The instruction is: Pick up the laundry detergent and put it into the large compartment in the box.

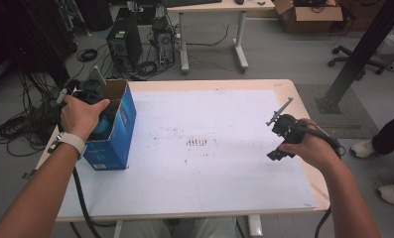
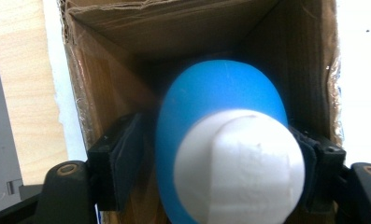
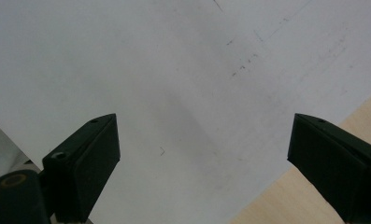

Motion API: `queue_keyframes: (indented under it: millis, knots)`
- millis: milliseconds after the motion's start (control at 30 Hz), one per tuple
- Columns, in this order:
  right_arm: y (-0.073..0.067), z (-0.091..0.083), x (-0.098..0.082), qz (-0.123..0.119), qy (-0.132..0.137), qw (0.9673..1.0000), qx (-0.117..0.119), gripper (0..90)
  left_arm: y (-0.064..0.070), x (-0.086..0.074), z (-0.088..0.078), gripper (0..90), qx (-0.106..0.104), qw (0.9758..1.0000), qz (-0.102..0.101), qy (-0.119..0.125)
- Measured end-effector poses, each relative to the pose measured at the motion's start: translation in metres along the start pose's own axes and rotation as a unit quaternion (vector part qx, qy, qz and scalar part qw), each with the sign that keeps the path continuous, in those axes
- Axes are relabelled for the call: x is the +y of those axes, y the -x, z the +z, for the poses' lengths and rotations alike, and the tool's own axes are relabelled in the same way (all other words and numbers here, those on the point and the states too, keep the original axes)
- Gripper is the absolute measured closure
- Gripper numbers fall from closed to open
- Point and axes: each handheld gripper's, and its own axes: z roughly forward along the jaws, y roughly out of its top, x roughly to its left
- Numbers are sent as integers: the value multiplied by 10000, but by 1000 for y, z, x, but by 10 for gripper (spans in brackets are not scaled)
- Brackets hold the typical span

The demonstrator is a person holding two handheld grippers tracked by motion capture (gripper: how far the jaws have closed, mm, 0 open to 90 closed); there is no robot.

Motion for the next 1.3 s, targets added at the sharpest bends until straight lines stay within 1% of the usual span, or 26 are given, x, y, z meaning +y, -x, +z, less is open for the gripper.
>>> queue_keyframes:
  millis: [200,300,433,533,700,900,1000,1067,1200,1233,1300]
  knots:
    - [-2,0,1,-23,-9,10000,-3,90,0,-1,-5,245,24,10000,27,20]
    - [-2,-1,1,-29,-2,10000,-10,91,1,-2,-9,223,-30,10000,26,32]
    - [-4,-3,2,-34,18,10000,-10,91,4,-3,-17,222,-13,10000,71,64]
    - [-5,-5,1,-53,40,10000,-28,91,6,-3,-24,205,10,9999,94,123]
    - [-6,-8,-1,-46,54,10000,-45,91,12,-4,-38,178,27,9997,162,158]
    - [-9,-11,-2,-35,87,9999,-67,91,20,-7,-55,178,37,9993,288,234]
    - [-9,-13,-3,-48,117,9999,-79,92,24,-9,-65,180,19,9990,346,277]
    - [-10,-15,-4,-35,126,9999,-89,92,26,-10,-73,184,-19,9989,382,261]
    - [-11,-17,-4,-62,152,9998,-115,92,34,-13,-91,184,-53,9980,513,364]
    - [-11,-18,-4,-74,168,9998,-123,92,36,-14,-95,184,-57,9975,594,367]
    - [-11,-19,-4,-66,168,9998,-122,91,40,-16,-102,185,-72,9970,665,392]
